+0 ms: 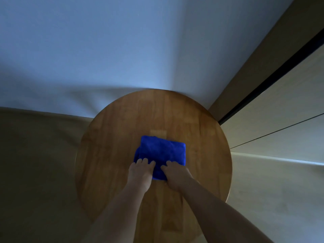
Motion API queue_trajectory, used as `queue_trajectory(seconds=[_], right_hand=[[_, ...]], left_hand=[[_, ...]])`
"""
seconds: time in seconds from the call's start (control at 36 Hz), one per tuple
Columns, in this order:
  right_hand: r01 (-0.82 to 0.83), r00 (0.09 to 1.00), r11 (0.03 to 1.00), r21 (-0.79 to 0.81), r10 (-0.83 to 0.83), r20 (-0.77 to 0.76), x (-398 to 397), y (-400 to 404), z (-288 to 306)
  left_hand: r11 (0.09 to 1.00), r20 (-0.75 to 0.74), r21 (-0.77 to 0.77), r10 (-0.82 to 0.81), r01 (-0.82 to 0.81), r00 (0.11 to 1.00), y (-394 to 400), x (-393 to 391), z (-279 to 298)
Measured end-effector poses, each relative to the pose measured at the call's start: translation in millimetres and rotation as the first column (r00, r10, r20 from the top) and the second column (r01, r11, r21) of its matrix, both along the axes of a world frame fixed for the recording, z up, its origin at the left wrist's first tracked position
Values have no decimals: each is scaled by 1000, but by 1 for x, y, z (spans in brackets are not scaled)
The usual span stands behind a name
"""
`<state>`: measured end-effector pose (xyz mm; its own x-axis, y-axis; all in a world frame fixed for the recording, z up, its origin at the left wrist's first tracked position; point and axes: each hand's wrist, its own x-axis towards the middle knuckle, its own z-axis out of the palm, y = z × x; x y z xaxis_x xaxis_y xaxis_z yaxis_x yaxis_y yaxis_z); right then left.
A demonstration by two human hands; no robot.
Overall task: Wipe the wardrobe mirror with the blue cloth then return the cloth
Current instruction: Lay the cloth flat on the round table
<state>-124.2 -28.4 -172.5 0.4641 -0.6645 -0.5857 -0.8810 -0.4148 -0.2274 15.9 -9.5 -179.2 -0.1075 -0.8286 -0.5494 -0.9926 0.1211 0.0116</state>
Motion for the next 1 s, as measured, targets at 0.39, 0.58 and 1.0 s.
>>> queue_trajectory(seconds=[0.39,0.58,1.0], right_hand=[[624,779,765,-159,-592,207,-19,0,-10],[661,740,746,80,-666,100,-18,-22,-22],[786,532,453,420,-842,-87,-39,-22,-29]], left_hand=[[617,-446,236,755,-751,481,-9,28,4],[565,-93,290,820,-772,565,0,21,-7],[753,-341,-241,525,-612,780,-68,7,6]])
